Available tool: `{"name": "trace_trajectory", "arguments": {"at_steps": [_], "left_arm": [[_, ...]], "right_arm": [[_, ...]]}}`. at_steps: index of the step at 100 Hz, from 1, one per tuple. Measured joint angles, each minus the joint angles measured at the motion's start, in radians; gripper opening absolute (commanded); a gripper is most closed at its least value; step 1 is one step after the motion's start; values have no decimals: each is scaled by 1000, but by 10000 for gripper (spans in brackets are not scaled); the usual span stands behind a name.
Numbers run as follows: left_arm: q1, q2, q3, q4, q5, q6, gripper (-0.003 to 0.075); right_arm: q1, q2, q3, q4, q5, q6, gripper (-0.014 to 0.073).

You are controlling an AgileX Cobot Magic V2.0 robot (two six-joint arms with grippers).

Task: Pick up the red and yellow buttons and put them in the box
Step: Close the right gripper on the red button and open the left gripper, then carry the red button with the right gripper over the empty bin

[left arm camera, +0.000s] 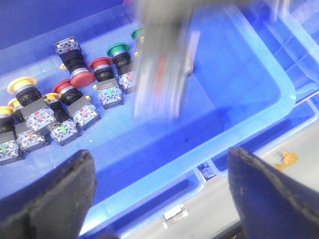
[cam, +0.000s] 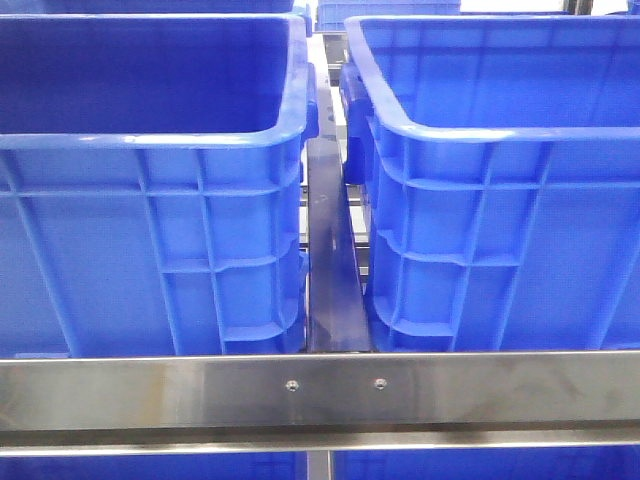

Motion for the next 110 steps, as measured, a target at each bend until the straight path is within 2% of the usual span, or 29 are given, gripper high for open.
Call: {"name": "trace_trajectory", "arguments": {"at_steps": [27,55,60,67,72,84,110], "left_arm": [[0,0,0,0,-1,0,503],[0,0,0,0,-2,0,487],[0,0,0,0,-2,0,451],[0,0,0,0,-2,0,358],[0,0,0,0,-2,0,266],[0,0,0,0,-2,0,-14],[0,0,0,0,-2,0,-19]], "right_arm": [[-214,-107,19,-8,103,0,119],[-465,-237,210,-11,115,0,119],[-516,-256,250,-12,117,0,119],[-570,-270,291,-13,117,0,119],[-602,-273,314,-13,117,0,119],[-656,-274,362,-11,115,0,119],[-705,-264,402,26,2,-2,119]]}}
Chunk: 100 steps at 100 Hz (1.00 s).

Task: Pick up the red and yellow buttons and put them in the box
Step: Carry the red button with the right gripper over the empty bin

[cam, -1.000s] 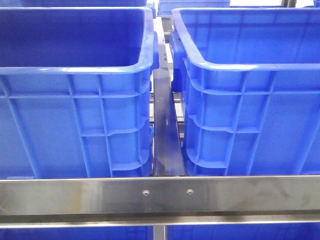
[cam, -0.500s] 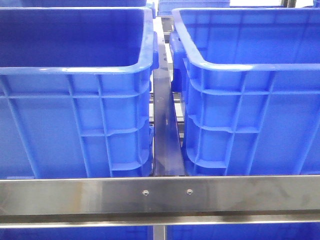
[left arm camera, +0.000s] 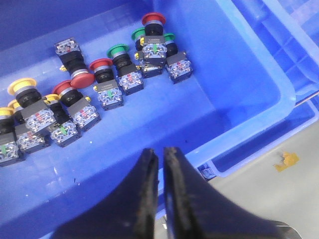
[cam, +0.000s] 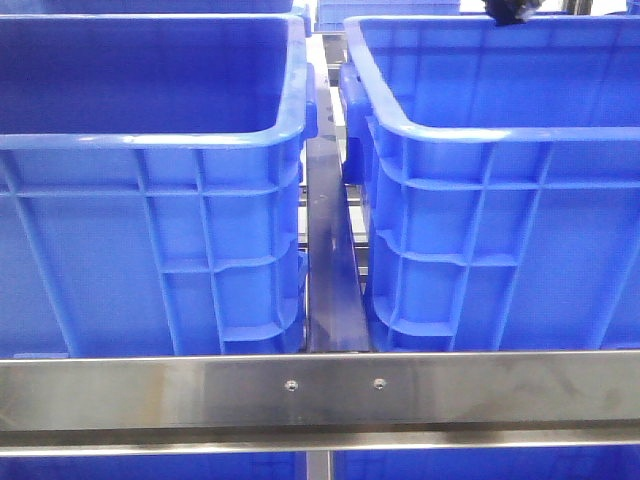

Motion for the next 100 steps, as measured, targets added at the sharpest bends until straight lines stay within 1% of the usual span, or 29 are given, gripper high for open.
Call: {"name": "trace_trajectory", "arguments": {"at_steps": [12,31,38,55,73,100], "left_arm": [[0,0,0,0,0,0,-19],[0,0,0,0,0,0,-19],[0,0,0,0,0,0,-19],[0,0,0,0,0,0,-19],[0,0,0,0,0,0,-19],[0,0,0,0,0,0,-19]], "right_arm": [[-6,50,0,58,-62,11,119],[-7,171,0,186,-92,18,119],[-7,212,0,208,-105,27,119],[-7,281,0,225,-157,45,119],[-7,310,0,231,-223,90,119],[-7,368,-40,236,-229,175,119]]}}
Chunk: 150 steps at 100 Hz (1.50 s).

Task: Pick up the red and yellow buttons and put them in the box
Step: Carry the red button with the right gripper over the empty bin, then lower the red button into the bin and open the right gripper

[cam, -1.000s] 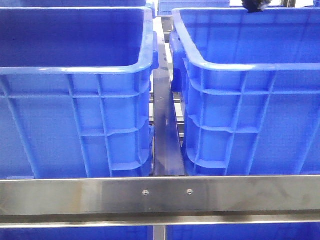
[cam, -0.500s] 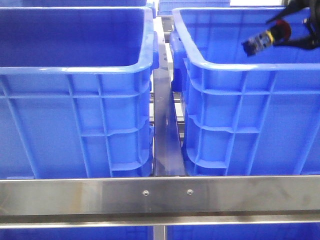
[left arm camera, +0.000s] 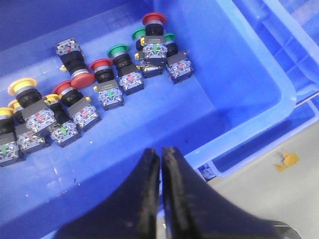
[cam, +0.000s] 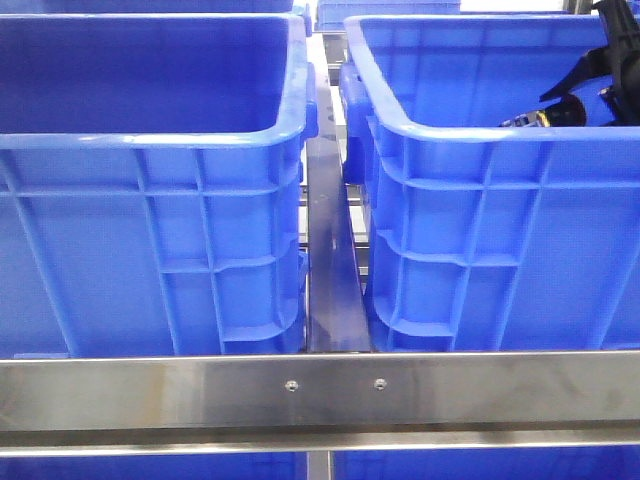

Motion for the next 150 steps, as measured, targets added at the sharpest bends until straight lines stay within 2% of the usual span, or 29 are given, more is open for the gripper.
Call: {"name": "trace_trajectory", "arguments": {"at_steps": [17,58,72,89,96,125,150], "left_arm": [[0,0,0,0,0,0,-19],[0,0,0,0,0,0,-19],[0,0,0,0,0,0,-19],[0,0,0,0,0,0,-19],[0,0,0,0,0,0,-19],[0,0,0,0,0,0,-19],[0,0,0,0,0,0,-19]], "right_arm": [[0,36,-14,1,0,47,119],[0,102,-62,2,39,71,139],[0,102,-66,2,39,73,277],[0,104,-66,2,39,75,537],[0,104,-66,2,39,75,587],[-5,104,-66,2,48,76,592],[-63,104,-66,2,112,60,592]]}}
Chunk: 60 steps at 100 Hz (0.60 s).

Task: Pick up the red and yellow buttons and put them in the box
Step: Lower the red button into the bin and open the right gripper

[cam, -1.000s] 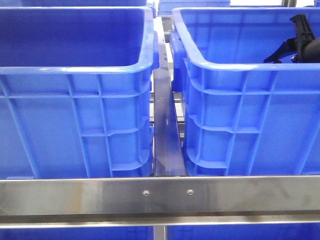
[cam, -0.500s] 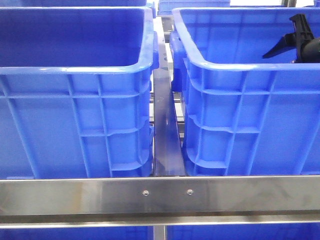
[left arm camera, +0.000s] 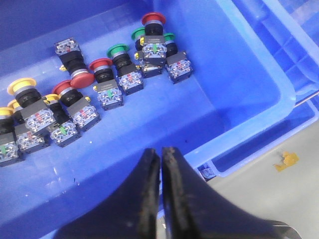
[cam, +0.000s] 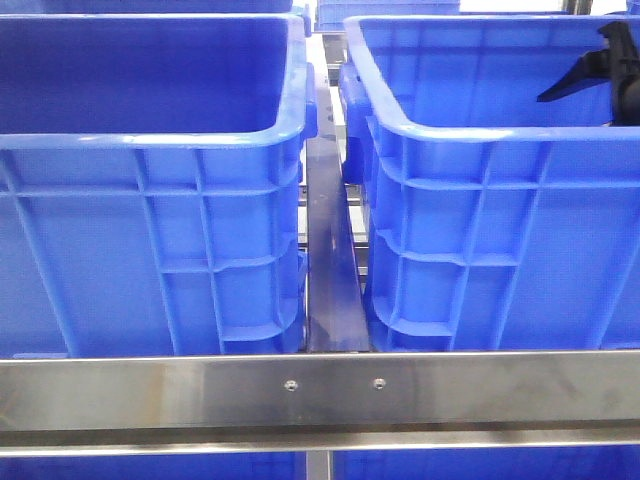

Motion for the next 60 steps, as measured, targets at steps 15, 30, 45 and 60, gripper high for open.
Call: {"name": "trace_trajectory", "arguments": {"at_steps": [15,30,45,60], "left_arm": [[0,0,0,0,0,0,-19],[0,0,0,0,0,0,-19],[0,0,0,0,0,0,-19],[0,0,0,0,0,0,-19]], "right_arm": [[-44,-13,0,-10,53,-41,592],[-58,-60,0,-89,67,-60,591],[-56,-134,0,-203,69,-82,591],[-32,-229,0,-323,25,-93,591]]}}
